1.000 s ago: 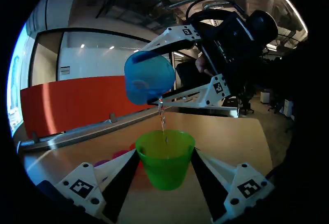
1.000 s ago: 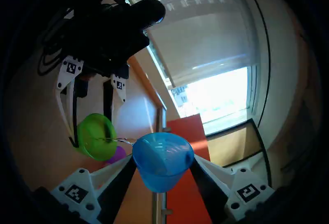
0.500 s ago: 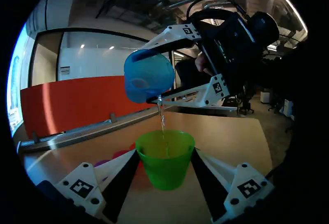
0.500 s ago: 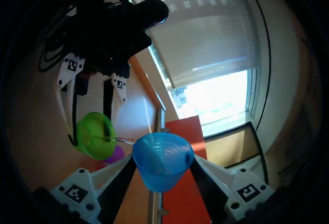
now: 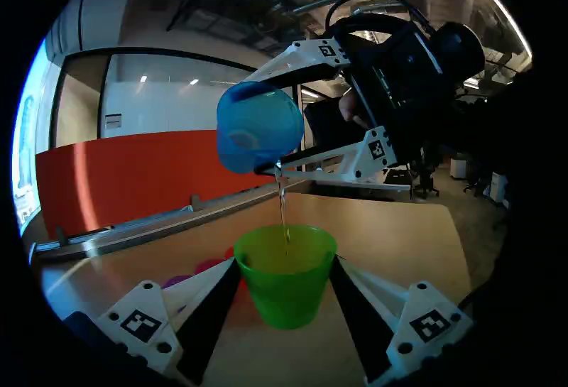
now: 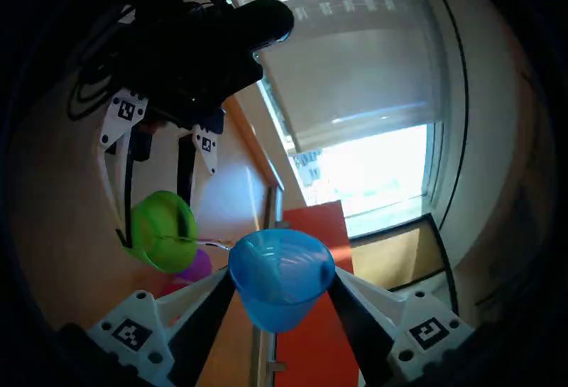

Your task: Pour water

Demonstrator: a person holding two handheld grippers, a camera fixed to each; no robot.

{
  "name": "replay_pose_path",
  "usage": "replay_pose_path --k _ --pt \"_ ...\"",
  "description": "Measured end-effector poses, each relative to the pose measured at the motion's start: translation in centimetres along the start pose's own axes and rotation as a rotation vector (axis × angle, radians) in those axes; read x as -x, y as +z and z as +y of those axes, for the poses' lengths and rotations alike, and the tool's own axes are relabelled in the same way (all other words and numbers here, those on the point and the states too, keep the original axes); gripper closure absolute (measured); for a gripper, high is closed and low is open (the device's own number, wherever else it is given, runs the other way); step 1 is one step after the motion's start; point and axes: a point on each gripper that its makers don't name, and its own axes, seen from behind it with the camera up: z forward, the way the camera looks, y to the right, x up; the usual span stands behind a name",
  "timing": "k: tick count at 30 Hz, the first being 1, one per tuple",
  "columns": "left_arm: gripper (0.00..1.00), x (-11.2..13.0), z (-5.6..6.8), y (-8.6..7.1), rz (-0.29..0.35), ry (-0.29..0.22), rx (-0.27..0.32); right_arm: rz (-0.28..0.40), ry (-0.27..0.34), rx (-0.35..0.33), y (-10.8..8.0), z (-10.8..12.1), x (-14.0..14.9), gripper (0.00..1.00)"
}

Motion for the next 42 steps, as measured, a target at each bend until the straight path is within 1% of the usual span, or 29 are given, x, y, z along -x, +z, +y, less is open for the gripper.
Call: replay_pose_path --k 14,42 --pt "0.15 0.01 -0.08 0.06 0.001 -0.001 -0.004 -0.002 -0.023 0.008 -0.27 0.26 -0.09 0.1" --pt "0.15 -0.01 0.07 0.13 -0.001 0.002 -0.004 -0.009 -0.091 0.022 -0.7 0.23 -0.5 0.1"
